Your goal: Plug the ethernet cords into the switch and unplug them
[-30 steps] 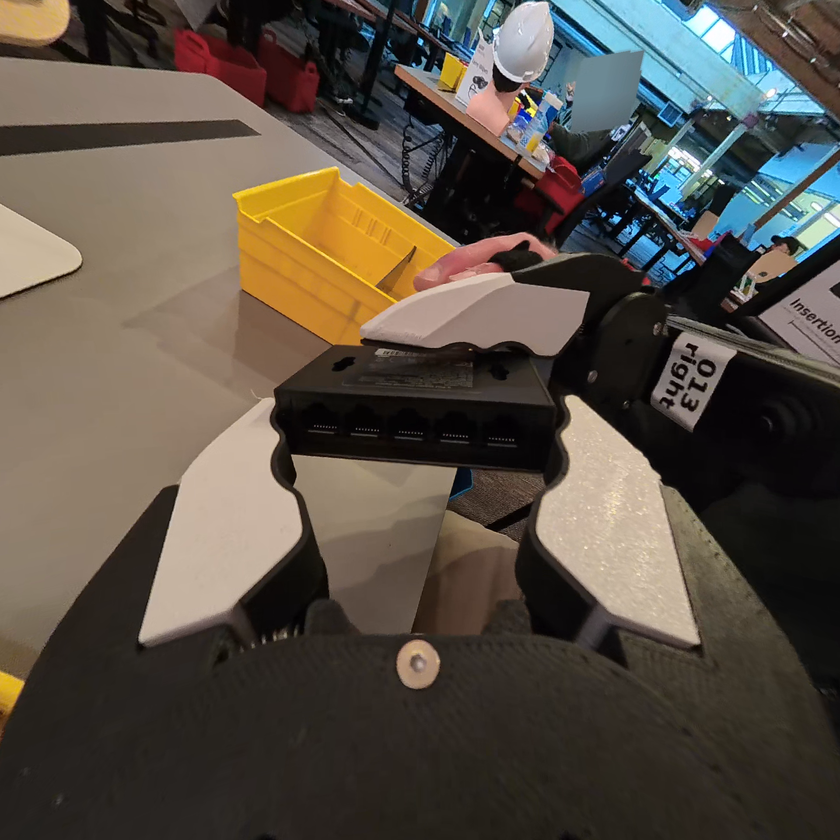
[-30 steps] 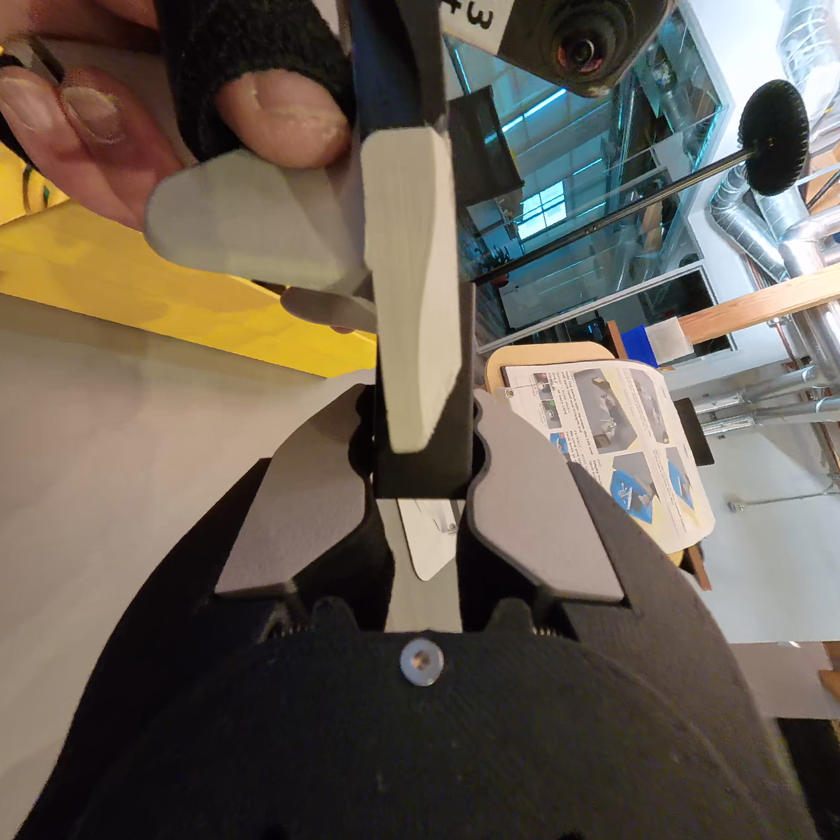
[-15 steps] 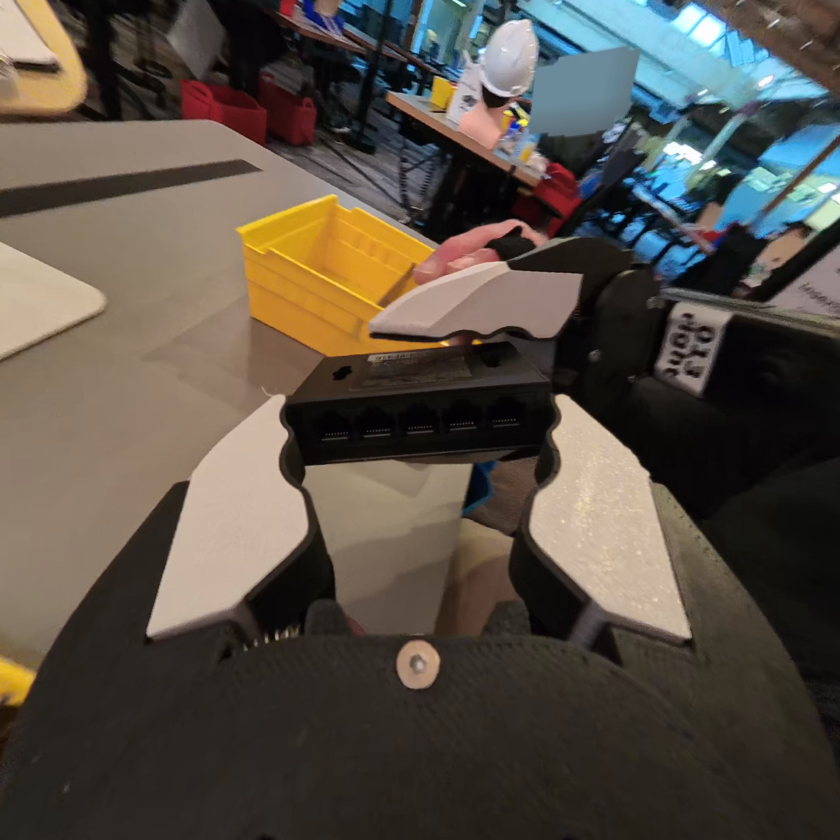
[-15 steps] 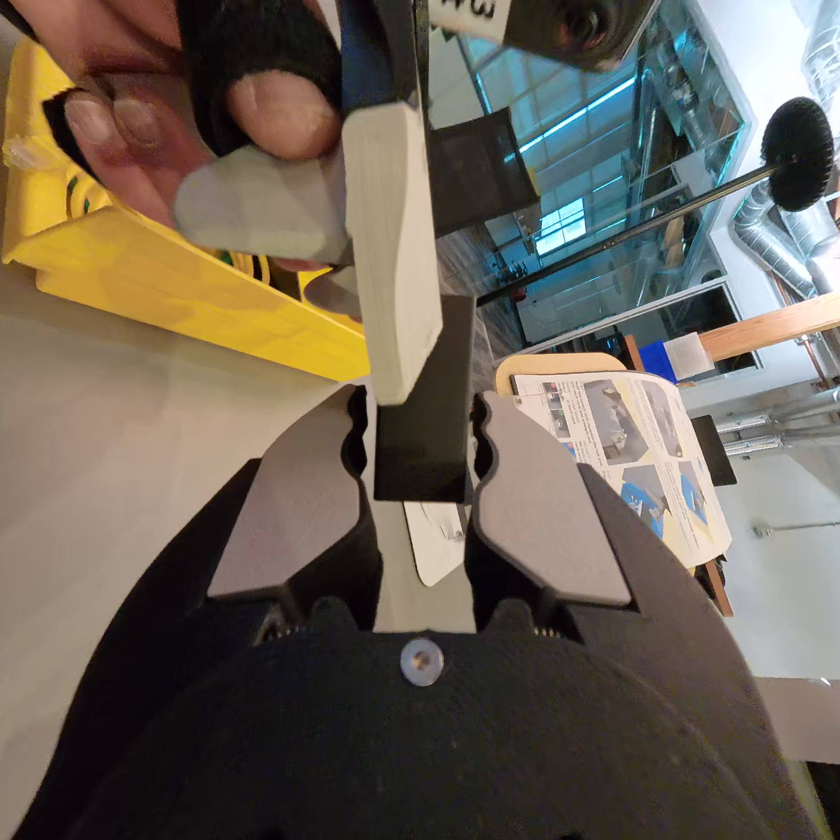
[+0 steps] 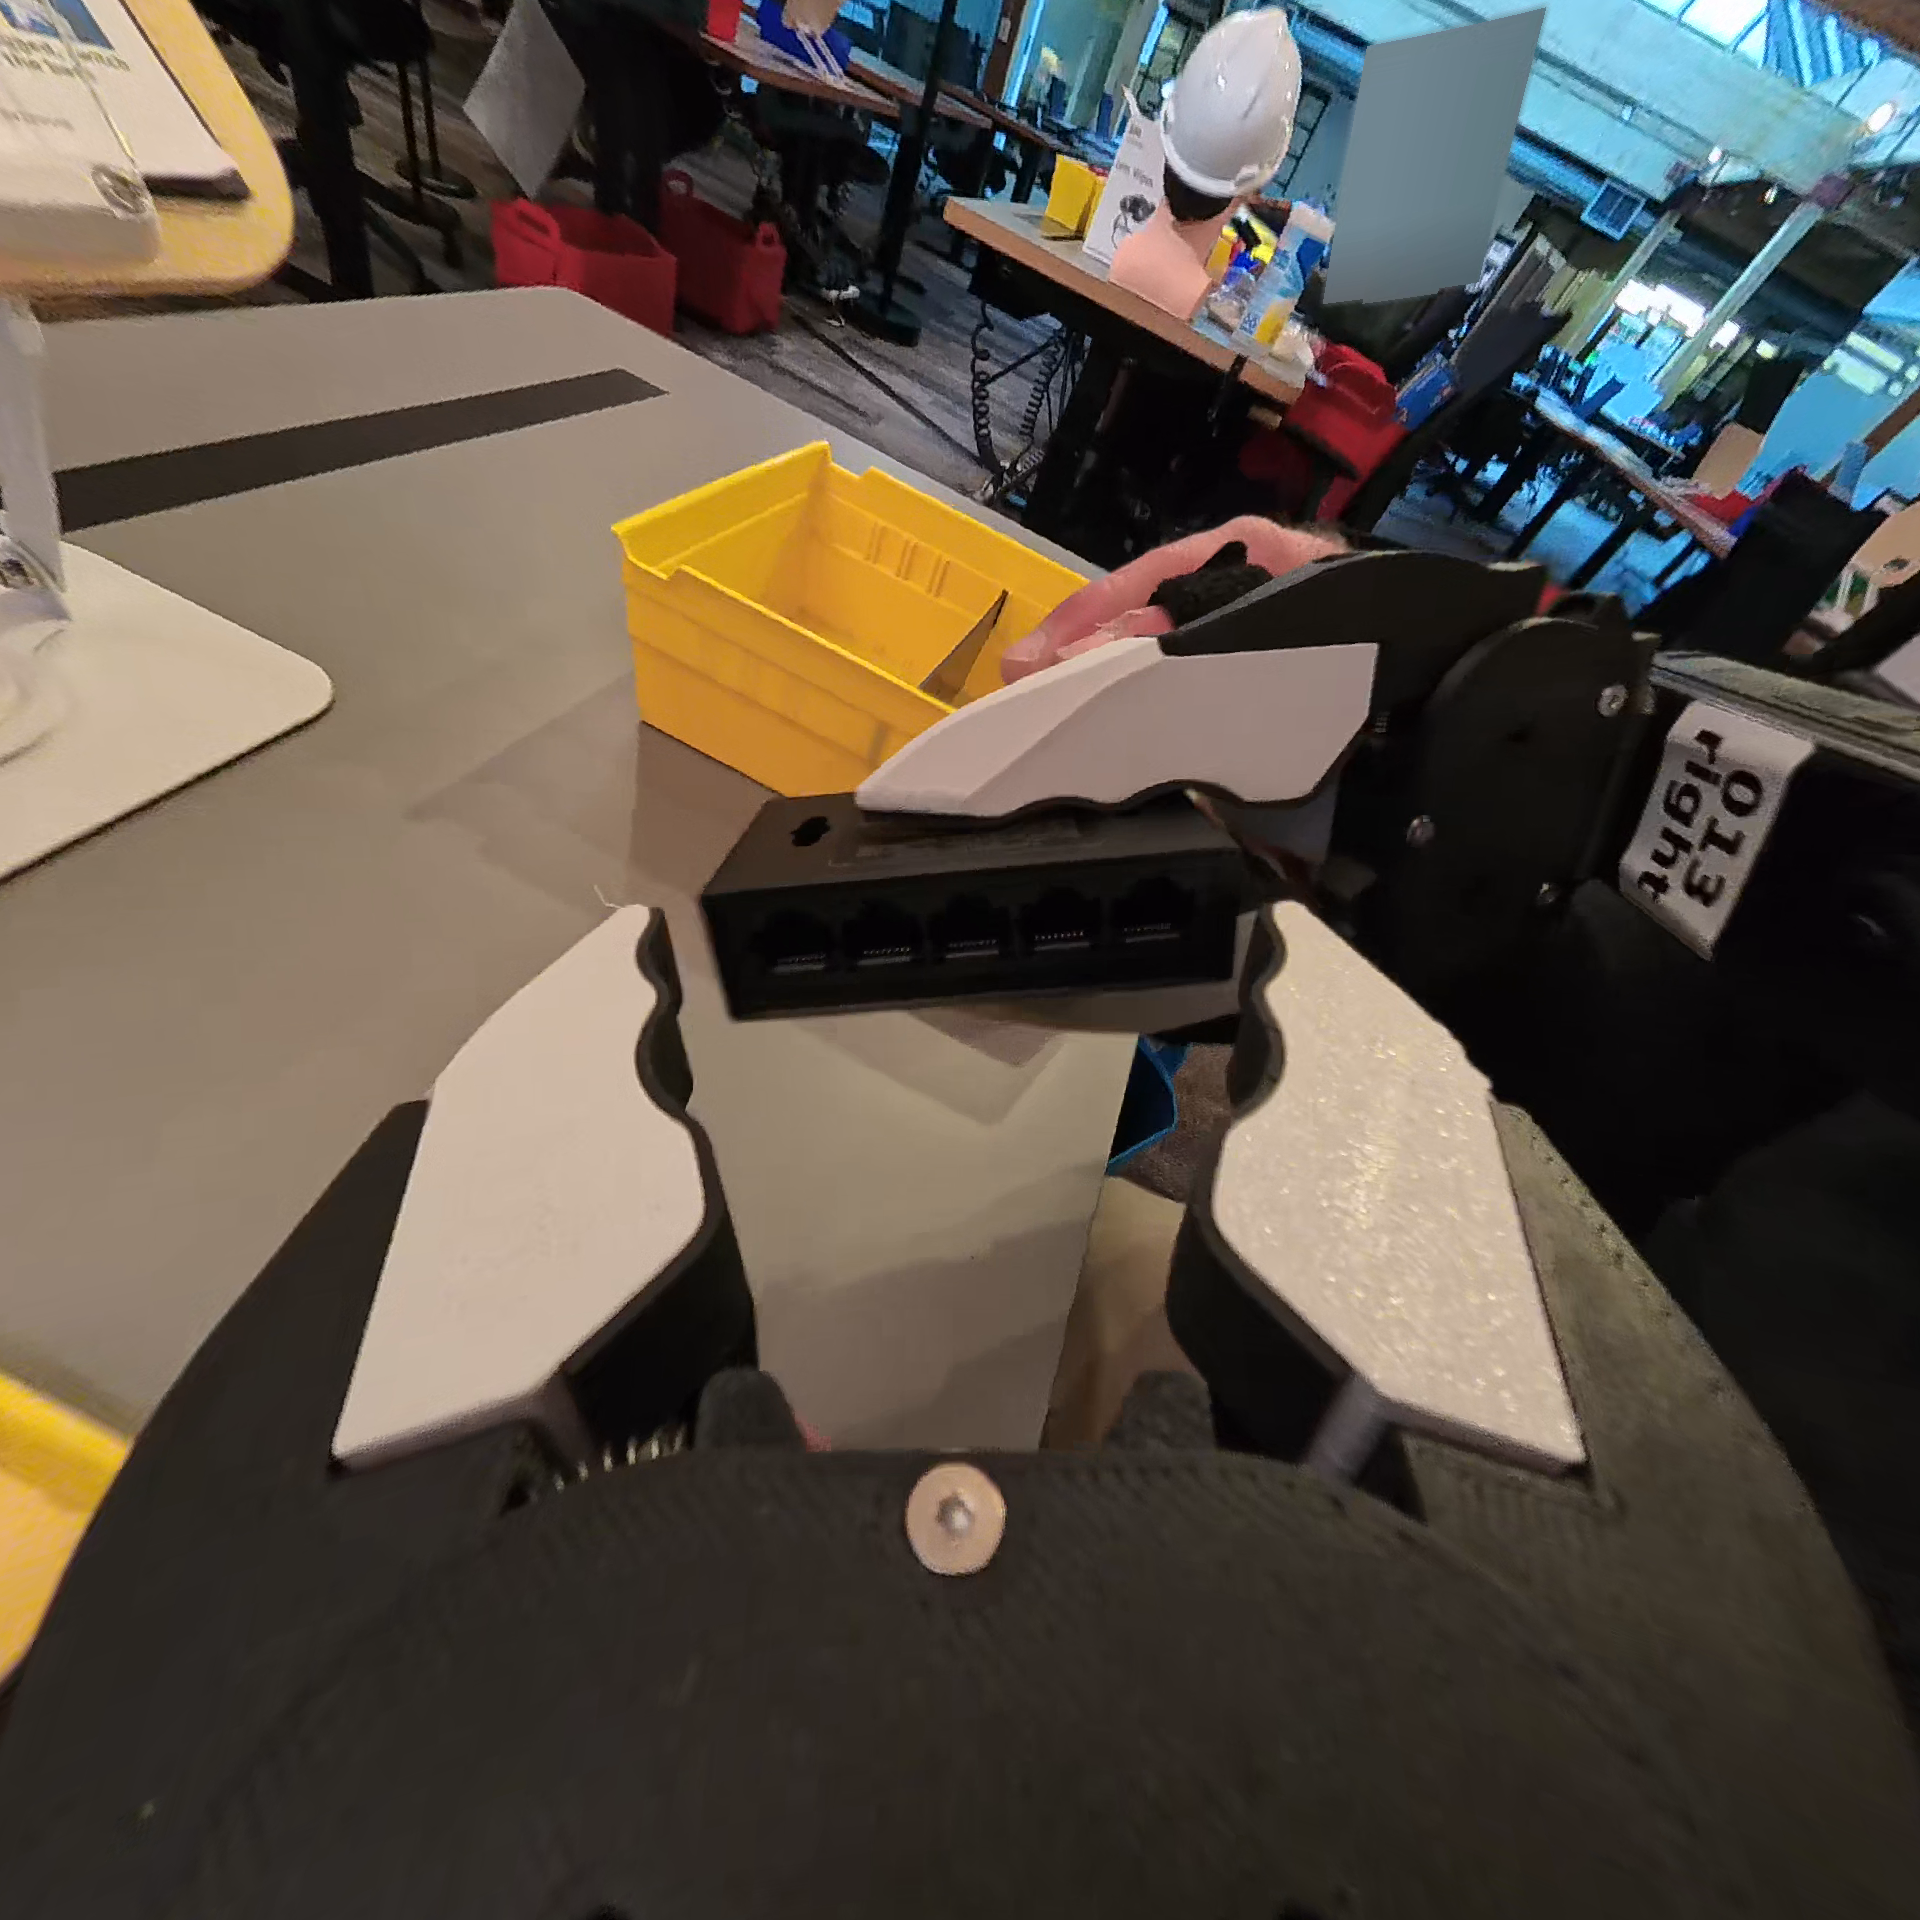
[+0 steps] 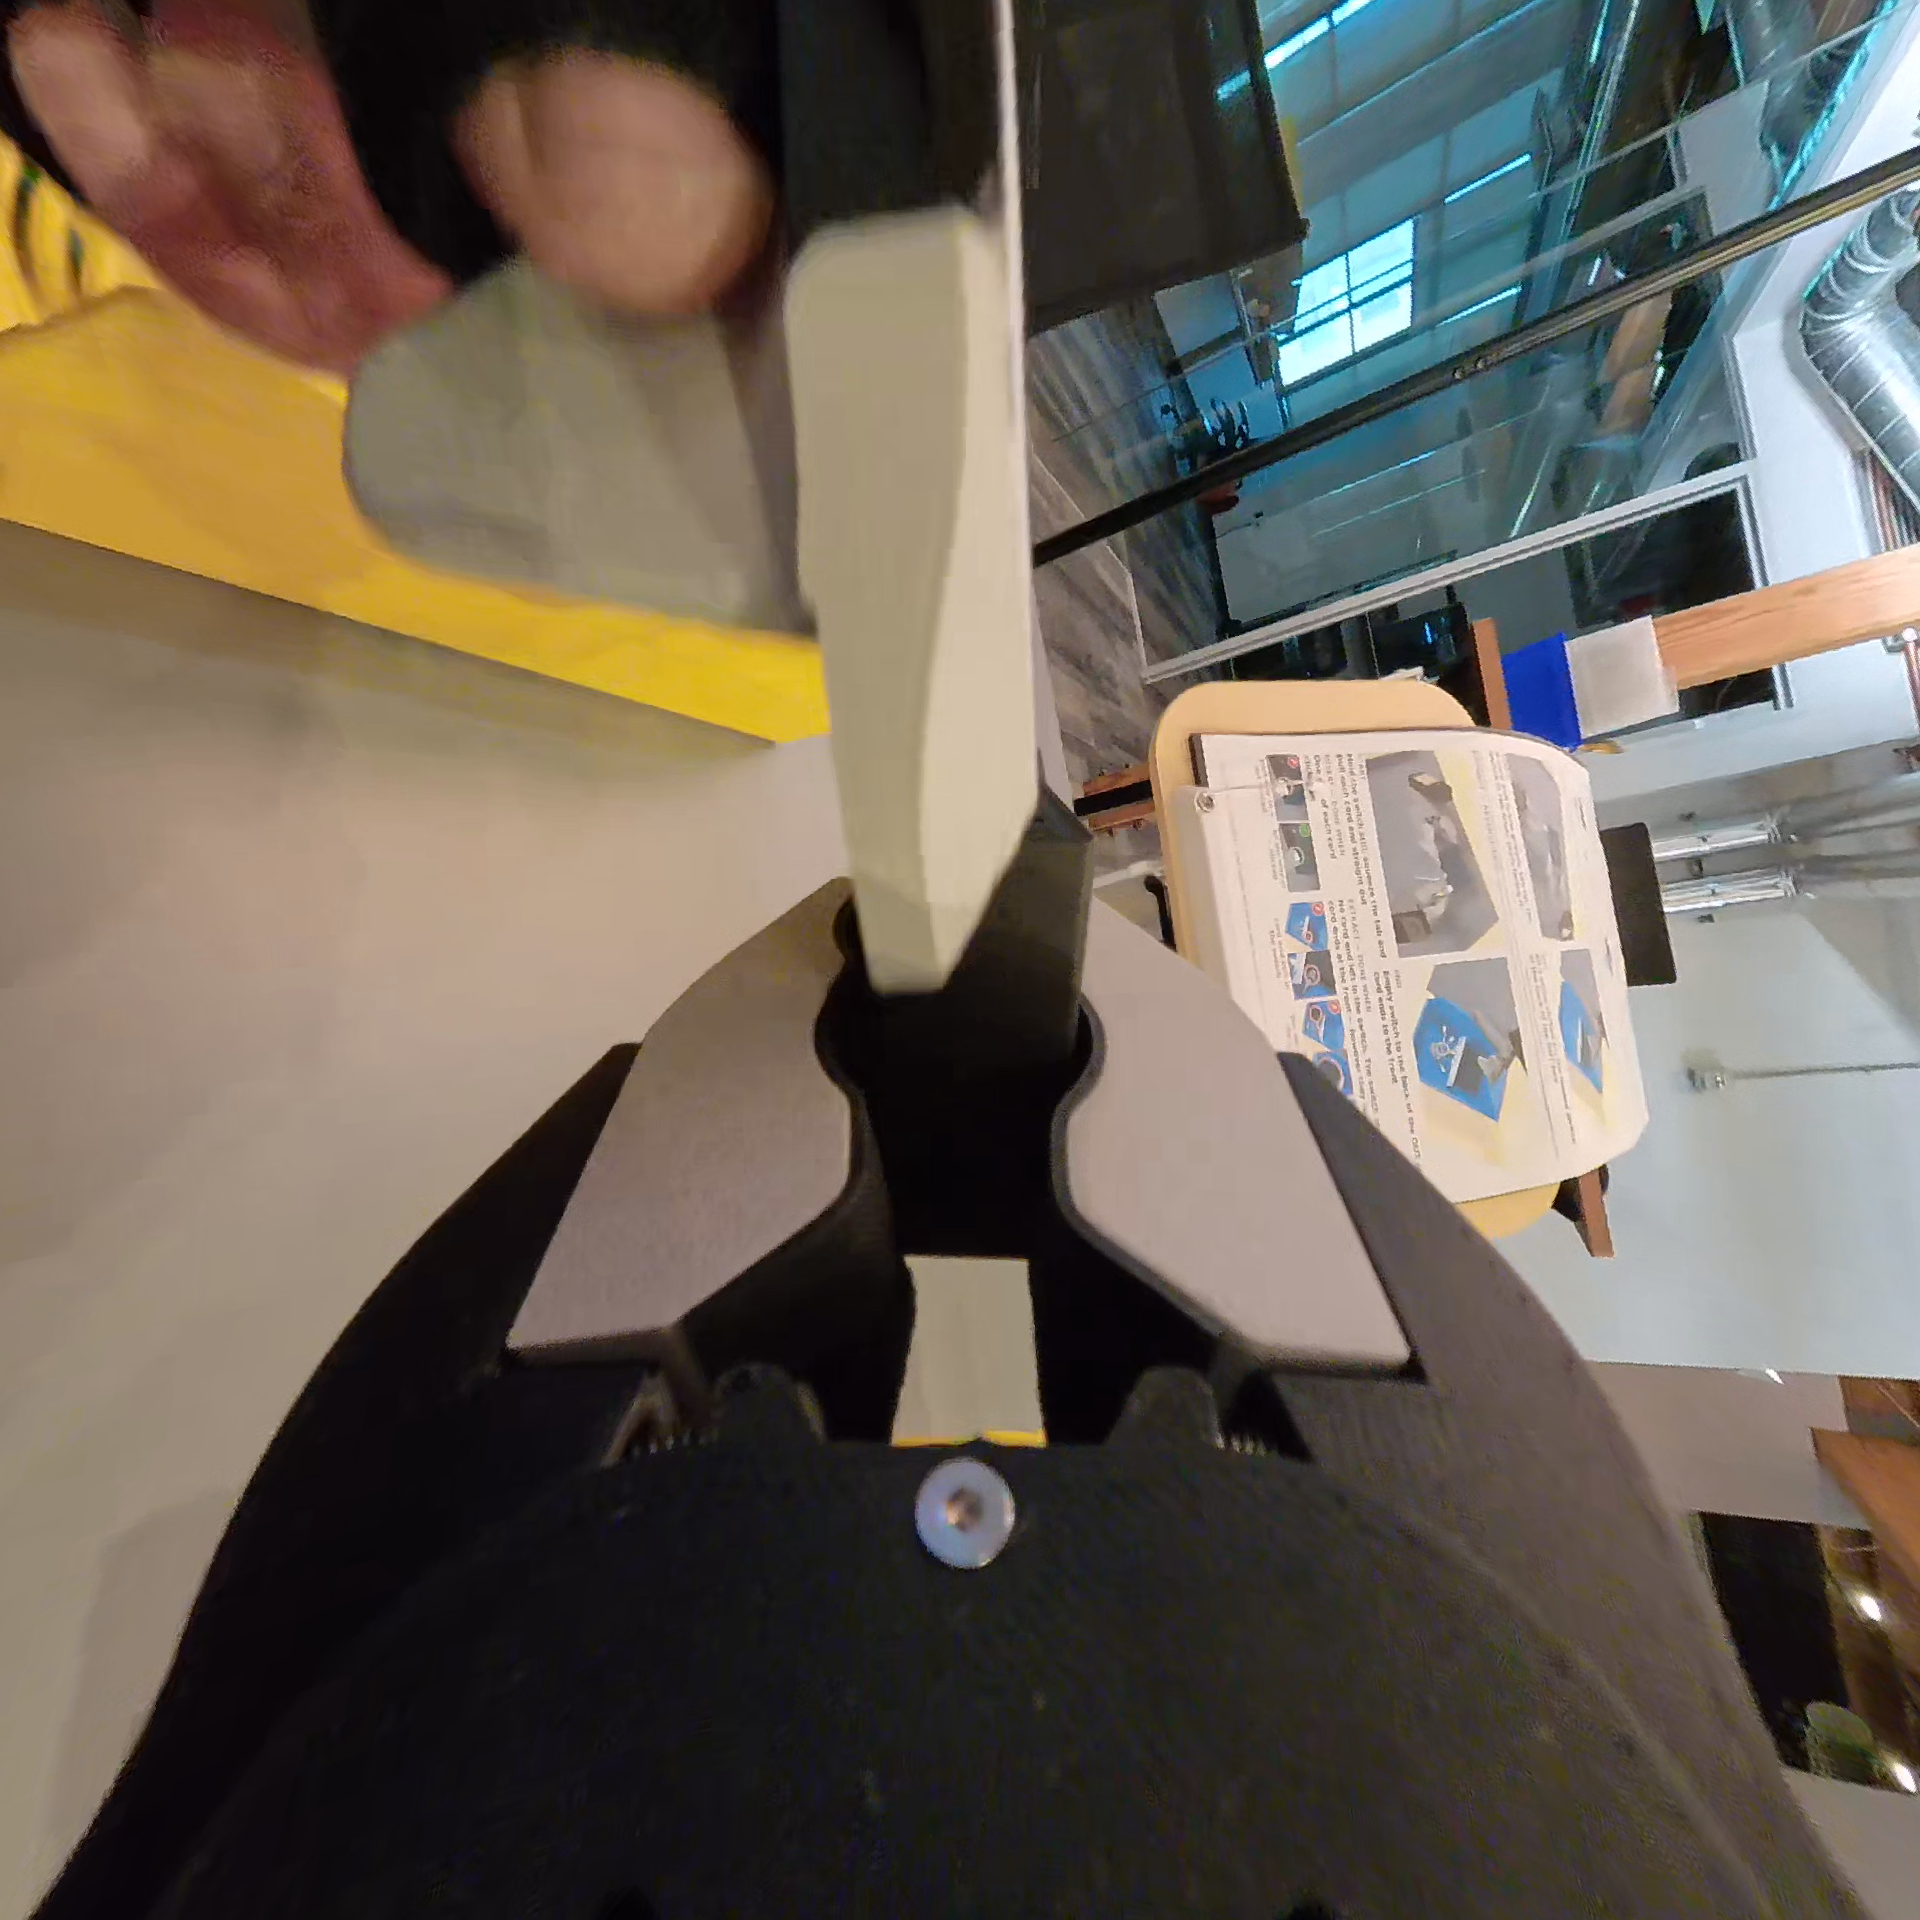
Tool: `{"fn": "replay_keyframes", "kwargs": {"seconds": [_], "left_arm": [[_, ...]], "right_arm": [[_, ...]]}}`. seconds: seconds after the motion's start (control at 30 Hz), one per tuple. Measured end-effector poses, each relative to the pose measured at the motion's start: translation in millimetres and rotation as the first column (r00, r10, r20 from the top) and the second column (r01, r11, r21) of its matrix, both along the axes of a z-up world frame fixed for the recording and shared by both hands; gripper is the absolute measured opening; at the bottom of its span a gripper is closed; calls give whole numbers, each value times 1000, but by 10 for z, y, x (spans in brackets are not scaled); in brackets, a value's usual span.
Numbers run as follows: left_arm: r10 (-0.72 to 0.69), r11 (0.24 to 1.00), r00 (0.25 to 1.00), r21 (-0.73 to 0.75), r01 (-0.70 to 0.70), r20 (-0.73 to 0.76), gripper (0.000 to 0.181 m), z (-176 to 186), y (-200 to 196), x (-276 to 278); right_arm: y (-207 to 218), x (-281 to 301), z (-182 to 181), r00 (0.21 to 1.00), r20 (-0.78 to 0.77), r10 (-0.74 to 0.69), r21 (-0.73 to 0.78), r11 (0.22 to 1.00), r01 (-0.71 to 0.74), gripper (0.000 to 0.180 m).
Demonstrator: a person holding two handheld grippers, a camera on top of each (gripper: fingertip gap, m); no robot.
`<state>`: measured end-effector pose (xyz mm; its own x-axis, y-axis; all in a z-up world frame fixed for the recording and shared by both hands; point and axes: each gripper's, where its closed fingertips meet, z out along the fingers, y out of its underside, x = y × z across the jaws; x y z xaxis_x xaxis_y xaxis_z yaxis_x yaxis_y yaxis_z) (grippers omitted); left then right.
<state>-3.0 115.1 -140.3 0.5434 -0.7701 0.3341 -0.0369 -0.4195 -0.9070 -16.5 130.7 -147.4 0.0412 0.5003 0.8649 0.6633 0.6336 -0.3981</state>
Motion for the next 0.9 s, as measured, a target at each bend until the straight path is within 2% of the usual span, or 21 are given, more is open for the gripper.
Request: {"fn": "replay_keyframes", "kwargs": {"seconds": [0.03, 0.07, 0.1, 0.13, 0.2, 0.27, 0.33, 0.43, 0.5, 0.63, 0.73, 0.83, 0.9], "left_arm": [[-8, 1000, 1000, 2, 8, -21, 101, 38, 10, -74], [-23, 1000, 999, 16, 24, -42, 93, 92, 5, -161], [-32, 999, 996, 41, 36, -89, 82, 129, 1, -270], [-13, 998, 982, 66, 25, -187, 78, 109, 26, -424], [6, 995, 906, 97, 39, -423, 70, -24, 10, -782], [2, 997, 785, 57, 43, -620, 68, -245, -71, -1162], [31, 1000, 707, 19, -25, -706, 68, -434, -115, -1482], [-36, 997, 702, -78, -28, -711, 55, -698, -293, -1615], [-169, 979, 691, -202, 34, -703, 50, -927, -519, -1566], [-399, 913, 545, -375, 161, -737, 49, -1381, -922, -1587], [-449, 893, 539, -382, 239, -712, 47, -1400, -1019, -1554], [-459, 888, 472, -382, 255, -752, 45, -1493, -1063, -1628], [-482, 876, 482, -403, 265, -732, 46, -1495, -1138, -1628]], "right_arm": [[22, 21, 9, 1000, -6, -7, -1, 1000, 7, 29], [45, 42, 1, 1000, -7, -17, -11, 1000, 17, 29], [70, 61, -14, 1000, -4, -28, -16, 999, 28, 29], [92, 76, -31, 999, -1, -35, -16, 999, 35, 29], [129, 92, -72, 999, 0, -47, -35, 998, 47, 29], [157, 97, -107, 999, 3, -54, -50, 997, 55, 29], [156, 77, -136, 999, -3, -44, -78, 996, 44, 29], [150, 51, -191, 999, 12, -37, -86, 996, 38, 29], [137, 35, -211, 999, 16, -31, -99, 995, 32, 29], [113, 19, -214, 1000, 13, -23, -117, 993, 24, 29], [101, 15, -235, 1000, 17, -16, -127, 992, 18, 29], [85, 3, -246, 1000, 19, -8, -134, 991, 10, 29], [74, -5, -243, 1000, 17, -3, -133, 991, 5, 29]]}}
